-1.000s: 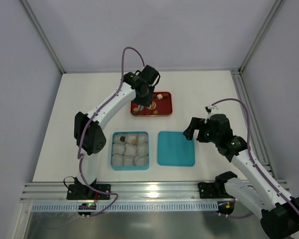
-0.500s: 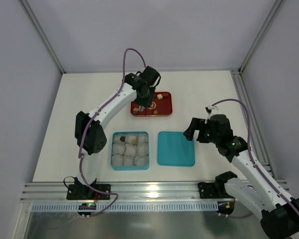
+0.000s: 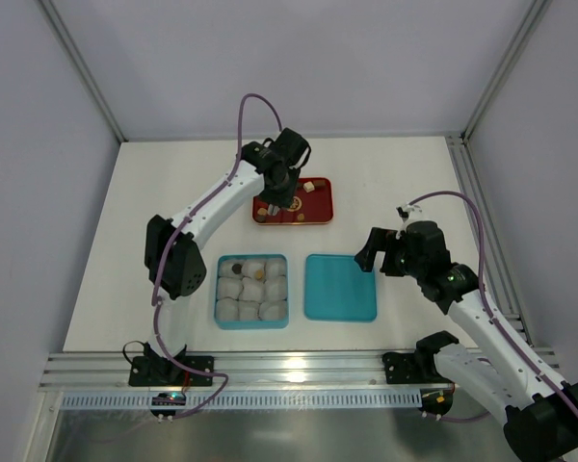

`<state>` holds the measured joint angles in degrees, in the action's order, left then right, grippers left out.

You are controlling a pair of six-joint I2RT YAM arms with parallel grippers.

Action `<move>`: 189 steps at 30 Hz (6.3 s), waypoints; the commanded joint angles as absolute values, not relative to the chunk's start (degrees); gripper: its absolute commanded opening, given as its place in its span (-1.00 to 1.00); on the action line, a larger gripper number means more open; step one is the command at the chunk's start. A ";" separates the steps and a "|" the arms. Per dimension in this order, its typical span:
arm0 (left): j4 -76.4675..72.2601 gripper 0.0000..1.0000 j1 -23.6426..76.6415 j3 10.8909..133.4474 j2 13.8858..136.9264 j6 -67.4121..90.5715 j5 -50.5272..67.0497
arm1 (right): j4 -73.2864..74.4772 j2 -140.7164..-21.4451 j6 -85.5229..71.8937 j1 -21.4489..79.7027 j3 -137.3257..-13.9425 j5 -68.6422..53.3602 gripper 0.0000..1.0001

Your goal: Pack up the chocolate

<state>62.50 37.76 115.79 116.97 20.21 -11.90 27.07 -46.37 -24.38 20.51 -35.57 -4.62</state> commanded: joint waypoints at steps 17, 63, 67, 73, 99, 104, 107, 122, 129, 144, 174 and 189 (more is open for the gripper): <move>60.73 -0.32 37.70 115.49 118.12 18.81 -10.81 | 25.31 -46.14 -24.87 20.74 -35.86 -4.31 0.99; 63.28 -0.61 38.05 113.91 106.88 21.27 -6.86 | 23.38 -48.52 -25.14 20.65 -36.21 -4.75 0.99; 63.37 -0.62 38.41 111.10 104.15 21.88 -6.59 | 22.94 -49.13 -25.22 20.74 -36.21 -4.75 1.00; 64.42 -0.63 39.81 107.50 99.24 23.02 -6.42 | 22.50 -49.22 -25.31 20.65 -35.95 -4.92 1.00; 69.87 -0.64 46.67 78.93 70.31 28.74 -2.28 | 22.15 -50.98 -26.28 20.74 -35.42 -3.69 1.00; 68.73 -0.64 48.78 77.08 69.96 29.88 -2.46 | 22.76 -50.80 -26.45 20.74 -35.59 -3.43 1.00; 68.55 -0.63 49.48 76.20 69.96 30.23 -2.46 | 22.85 -50.36 -26.54 20.74 -35.42 -3.25 0.99; 69.61 -0.63 51.33 74.80 66.71 32.61 -4.22 | 22.94 -50.19 -26.81 20.66 -35.07 -3.51 0.99; 69.00 -0.63 51.50 73.57 66.88 32.52 -3.69 | 22.94 -50.01 -27.16 20.74 -34.80 -3.69 0.99; 66.62 -0.55 51.50 72.16 69.17 32.34 -4.04 | 22.76 -49.92 -26.89 20.74 -34.72 -3.95 0.99; 66.97 -0.33 51.50 72.95 70.58 32.52 -5.54 | 21.80 -50.62 -26.98 20.74 -34.37 -4.57 0.99; 73.12 -0.33 51.59 77.87 67.85 31.99 -4.92 | 21.09 -51.15 -27.33 20.74 -34.28 -5.10 0.99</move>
